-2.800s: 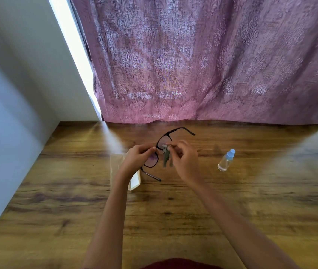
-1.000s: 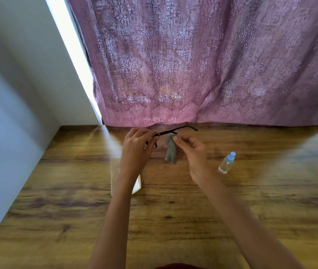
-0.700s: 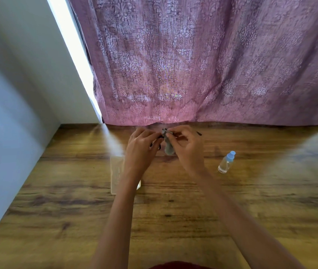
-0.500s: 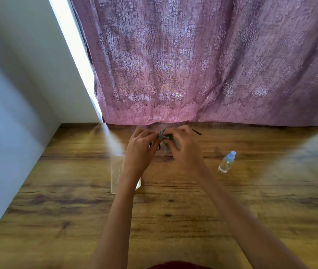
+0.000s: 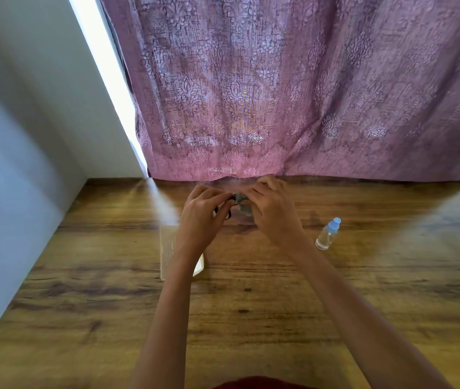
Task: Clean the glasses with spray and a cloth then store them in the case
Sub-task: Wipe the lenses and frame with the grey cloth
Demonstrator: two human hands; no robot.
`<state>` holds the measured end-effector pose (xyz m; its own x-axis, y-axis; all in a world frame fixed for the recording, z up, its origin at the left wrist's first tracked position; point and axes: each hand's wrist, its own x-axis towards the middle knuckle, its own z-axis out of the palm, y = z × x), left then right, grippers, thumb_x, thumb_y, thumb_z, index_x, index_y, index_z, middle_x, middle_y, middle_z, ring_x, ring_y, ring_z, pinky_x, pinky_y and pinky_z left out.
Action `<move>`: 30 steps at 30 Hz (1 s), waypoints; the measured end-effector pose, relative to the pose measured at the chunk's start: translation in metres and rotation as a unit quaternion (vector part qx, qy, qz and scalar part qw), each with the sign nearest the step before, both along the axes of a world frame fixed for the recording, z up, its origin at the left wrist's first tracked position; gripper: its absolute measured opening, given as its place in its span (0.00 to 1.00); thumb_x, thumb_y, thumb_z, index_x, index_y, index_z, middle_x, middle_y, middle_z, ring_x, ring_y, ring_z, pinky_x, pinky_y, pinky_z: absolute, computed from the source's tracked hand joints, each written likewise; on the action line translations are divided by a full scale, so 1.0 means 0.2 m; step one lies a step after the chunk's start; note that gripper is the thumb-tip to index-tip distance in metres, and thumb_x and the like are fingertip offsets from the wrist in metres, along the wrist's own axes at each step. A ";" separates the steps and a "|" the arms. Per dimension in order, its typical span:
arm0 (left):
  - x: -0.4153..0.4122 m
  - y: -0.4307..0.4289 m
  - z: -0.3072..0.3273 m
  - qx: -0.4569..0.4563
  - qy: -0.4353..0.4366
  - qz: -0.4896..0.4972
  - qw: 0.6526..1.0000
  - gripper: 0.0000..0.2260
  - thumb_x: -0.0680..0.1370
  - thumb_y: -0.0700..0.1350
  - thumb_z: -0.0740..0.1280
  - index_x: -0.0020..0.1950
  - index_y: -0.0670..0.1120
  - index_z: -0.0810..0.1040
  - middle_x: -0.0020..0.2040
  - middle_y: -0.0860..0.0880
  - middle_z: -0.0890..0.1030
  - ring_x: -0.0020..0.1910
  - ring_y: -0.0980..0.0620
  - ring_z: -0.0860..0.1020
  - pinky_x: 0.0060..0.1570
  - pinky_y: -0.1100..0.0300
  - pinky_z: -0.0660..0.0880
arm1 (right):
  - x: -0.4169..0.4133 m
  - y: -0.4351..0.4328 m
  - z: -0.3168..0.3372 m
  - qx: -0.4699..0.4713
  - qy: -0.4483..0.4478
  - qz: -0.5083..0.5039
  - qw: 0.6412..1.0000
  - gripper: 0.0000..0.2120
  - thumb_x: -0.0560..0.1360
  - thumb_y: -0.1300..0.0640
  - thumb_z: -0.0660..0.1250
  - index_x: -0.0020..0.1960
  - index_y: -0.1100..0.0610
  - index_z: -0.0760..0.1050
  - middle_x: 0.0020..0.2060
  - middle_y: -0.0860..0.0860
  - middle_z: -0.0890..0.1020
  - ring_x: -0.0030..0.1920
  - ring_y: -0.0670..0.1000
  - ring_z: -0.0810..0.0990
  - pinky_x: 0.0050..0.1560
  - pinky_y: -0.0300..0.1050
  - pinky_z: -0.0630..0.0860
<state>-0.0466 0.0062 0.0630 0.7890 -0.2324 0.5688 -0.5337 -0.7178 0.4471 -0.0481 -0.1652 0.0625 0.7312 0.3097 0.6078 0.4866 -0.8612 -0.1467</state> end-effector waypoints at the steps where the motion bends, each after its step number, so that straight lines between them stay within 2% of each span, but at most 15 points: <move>1: 0.00 0.01 0.00 0.002 -0.002 0.005 1.000 0.07 0.75 0.42 0.70 0.50 0.41 0.84 0.43 0.47 0.84 0.46 0.45 0.76 0.47 0.52 0.75 | -0.01 0.00 0.00 0.005 0.006 0.000 1.000 0.18 0.73 0.55 0.58 0.54 0.61 0.81 0.44 0.51 0.83 0.51 0.54 0.74 0.52 0.52 0.73; 4: 0.01 0.01 0.01 0.008 -0.010 0.019 1.000 0.06 0.75 0.42 0.70 0.49 0.42 0.84 0.41 0.47 0.84 0.44 0.44 0.76 0.47 0.51 0.75 | -0.01 0.01 0.02 0.015 0.005 0.004 1.000 0.17 0.73 0.56 0.58 0.52 0.62 0.81 0.44 0.53 0.83 0.51 0.57 0.79 0.52 0.54 0.75; 8: 0.01 -0.01 0.02 0.022 -0.008 0.022 1.000 0.06 0.74 0.42 0.70 0.47 0.41 0.85 0.41 0.46 0.84 0.42 0.42 0.76 0.46 0.49 0.76 | 0.01 0.04 0.00 -0.003 -0.001 0.021 1.000 0.15 0.73 0.62 0.67 0.60 0.60 0.79 0.46 0.52 0.84 0.50 0.55 0.79 0.55 0.53 0.74; 11: 0.01 0.00 0.02 0.024 -0.011 0.014 1.000 0.05 0.74 0.41 0.71 0.47 0.42 0.85 0.41 0.46 0.84 0.42 0.42 0.76 0.46 0.49 0.76 | 0.01 0.06 0.00 -0.010 0.000 0.018 1.000 0.13 0.75 0.61 0.63 0.56 0.62 0.80 0.45 0.53 0.84 0.50 0.56 0.80 0.54 0.53 0.74; 14: 0.01 0.01 0.02 0.018 -0.014 0.010 1.000 0.06 0.74 0.42 0.70 0.49 0.42 0.84 0.42 0.47 0.84 0.43 0.43 0.76 0.47 0.50 0.75 | 0.00 0.06 0.02 -0.022 0.009 0.005 1.000 0.15 0.75 0.57 0.58 0.52 0.62 0.81 0.43 0.54 0.83 0.48 0.57 0.80 0.53 0.53 0.75; 20: 0.02 0.04 0.02 0.014 -0.024 0.006 1.000 0.06 0.75 0.42 0.70 0.49 0.42 0.84 0.43 0.49 0.84 0.45 0.45 0.76 0.47 0.53 0.74 | 0.01 0.05 0.02 -0.022 -0.009 0.000 1.000 0.14 0.74 0.58 0.59 0.50 0.62 0.81 0.42 0.54 0.83 0.47 0.57 0.80 0.53 0.52 0.74; 23: 0.02 0.06 0.01 0.009 -0.029 0.007 1.000 0.06 0.75 0.41 0.71 0.49 0.41 0.84 0.43 0.49 0.84 0.46 0.46 0.76 0.47 0.55 0.74 | 0.01 0.03 0.03 0.008 -0.036 -0.002 0.999 0.14 0.73 0.59 0.58 0.49 0.62 0.82 0.40 0.54 0.83 0.45 0.57 0.81 0.54 0.49 0.70; 25: 0.02 0.06 0.02 0.005 -0.027 0.004 1.000 0.06 0.74 0.41 0.71 0.49 0.41 0.84 0.44 0.49 0.84 0.47 0.47 0.75 0.47 0.58 0.72 | 0.00 0.03 0.03 0.023 -0.040 0.001 0.999 0.15 0.73 0.59 0.58 0.48 0.63 0.82 0.40 0.54 0.83 0.45 0.57 0.81 0.53 0.49 0.70; 30: 0.00 0.11 0.02 -0.015 -0.014 0.007 1.000 0.06 0.75 0.41 0.70 0.50 0.41 0.84 0.44 0.48 0.83 0.48 0.48 0.74 0.50 0.62 0.69 | 0.01 -0.04 0.02 0.044 0.002 -0.018 0.999 0.15 0.72 0.60 0.58 0.48 0.64 0.82 0.39 0.55 0.83 0.45 0.58 0.81 0.52 0.53 0.73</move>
<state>-0.0462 0.0275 0.0672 0.7754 -0.2037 0.5977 -0.5362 -0.7124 0.4527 -0.0470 -0.1731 0.0661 0.7439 0.2284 0.6281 0.4546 -0.8618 -0.2251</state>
